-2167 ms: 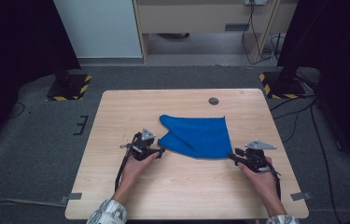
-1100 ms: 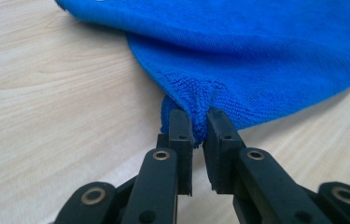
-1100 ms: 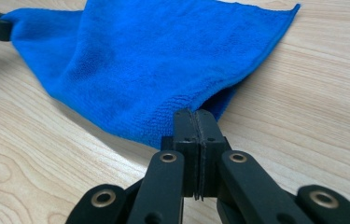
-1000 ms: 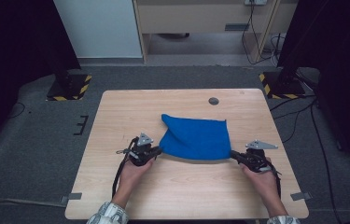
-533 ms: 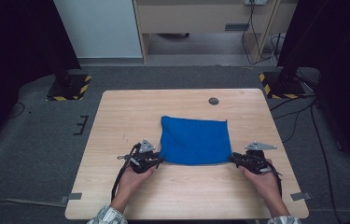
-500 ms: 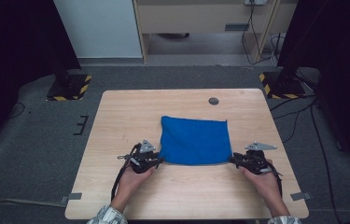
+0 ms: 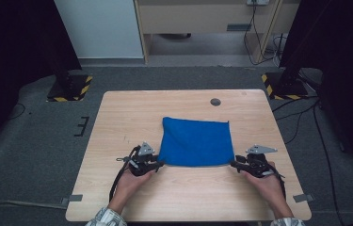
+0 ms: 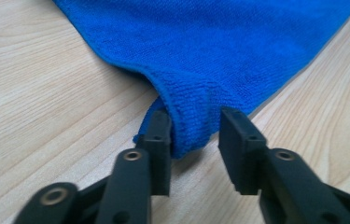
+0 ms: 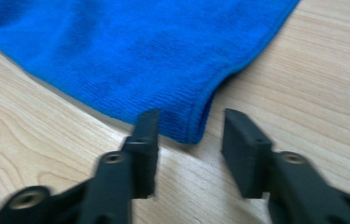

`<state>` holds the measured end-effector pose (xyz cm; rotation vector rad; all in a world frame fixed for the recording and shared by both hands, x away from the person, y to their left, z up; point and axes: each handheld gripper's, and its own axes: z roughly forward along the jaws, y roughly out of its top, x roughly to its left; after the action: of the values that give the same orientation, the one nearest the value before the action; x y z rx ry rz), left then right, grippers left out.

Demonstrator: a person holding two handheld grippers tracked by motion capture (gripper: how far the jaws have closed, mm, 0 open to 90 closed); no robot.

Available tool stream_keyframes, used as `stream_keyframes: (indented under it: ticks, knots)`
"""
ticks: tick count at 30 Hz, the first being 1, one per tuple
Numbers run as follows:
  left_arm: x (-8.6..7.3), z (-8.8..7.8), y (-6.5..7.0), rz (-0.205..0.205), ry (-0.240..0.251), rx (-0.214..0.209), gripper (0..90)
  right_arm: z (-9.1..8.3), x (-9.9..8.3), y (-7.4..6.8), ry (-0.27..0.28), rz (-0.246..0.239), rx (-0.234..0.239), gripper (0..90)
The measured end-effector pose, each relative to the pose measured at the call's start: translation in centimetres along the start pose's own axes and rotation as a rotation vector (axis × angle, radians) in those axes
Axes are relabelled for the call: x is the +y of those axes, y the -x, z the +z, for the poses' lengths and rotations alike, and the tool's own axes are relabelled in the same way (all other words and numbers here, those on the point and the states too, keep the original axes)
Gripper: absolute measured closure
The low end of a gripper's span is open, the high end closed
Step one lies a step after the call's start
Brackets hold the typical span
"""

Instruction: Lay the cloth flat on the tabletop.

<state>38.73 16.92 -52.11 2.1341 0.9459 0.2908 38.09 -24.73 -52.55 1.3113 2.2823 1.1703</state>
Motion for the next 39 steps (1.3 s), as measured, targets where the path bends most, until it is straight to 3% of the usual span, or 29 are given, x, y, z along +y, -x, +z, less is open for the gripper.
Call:
stream_keyframes:
  ticks: [2,4,5,8,14,21,25,30,33,34,39]
  knots:
    - [0.0,-0.1,-0.1,-0.004,0.001,-0.004,73.0,0.3,0.0,-0.2,-0.008,-0.020,0.013,69.6]
    - [0.0,-0.2,-0.3,-0.006,0.005,-0.006,74.6,0.4,0.0,-0.2,-0.012,-0.021,0.012,72.2]
    - [0.0,-0.2,-0.3,-0.009,0.004,-0.011,78.1,0.4,0.0,-0.1,-0.016,-0.036,0.017,81.7]
    - [-0.1,-0.2,-0.4,-0.014,0.002,-0.028,81.7,0.3,0.0,-0.1,-0.008,-0.037,0.018,86.9]
    - [0.0,-0.7,0.0,-0.029,0.015,-0.024,86.0,-0.5,0.1,-0.4,0.014,-0.034,0.035,89.0]
    - [0.5,-2.0,1.2,-0.030,0.066,-0.044,85.5,-1.3,0.7,-1.0,0.033,-0.022,0.094,88.9]
    - [1.5,-1.0,-0.3,-0.096,0.082,-0.042,85.5,-0.6,1.9,-0.3,0.045,0.007,0.105,89.0]
    - [3.6,0.2,-2.6,-0.153,0.099,0.011,85.5,1.4,4.5,1.5,0.036,0.069,0.074,89.3]
    - [4.6,1.1,-3.9,-0.162,0.068,0.047,85.5,2.2,5.1,2.0,0.019,0.075,0.053,89.3]
    - [4.8,2.0,-4.6,-0.173,0.044,0.068,85.5,3.2,5.6,2.6,-0.002,0.089,0.037,89.4]
    - [4.8,3.6,-5.4,-0.184,-0.005,0.076,84.7,5.1,6.0,3.6,-0.040,0.113,-0.002,89.2]
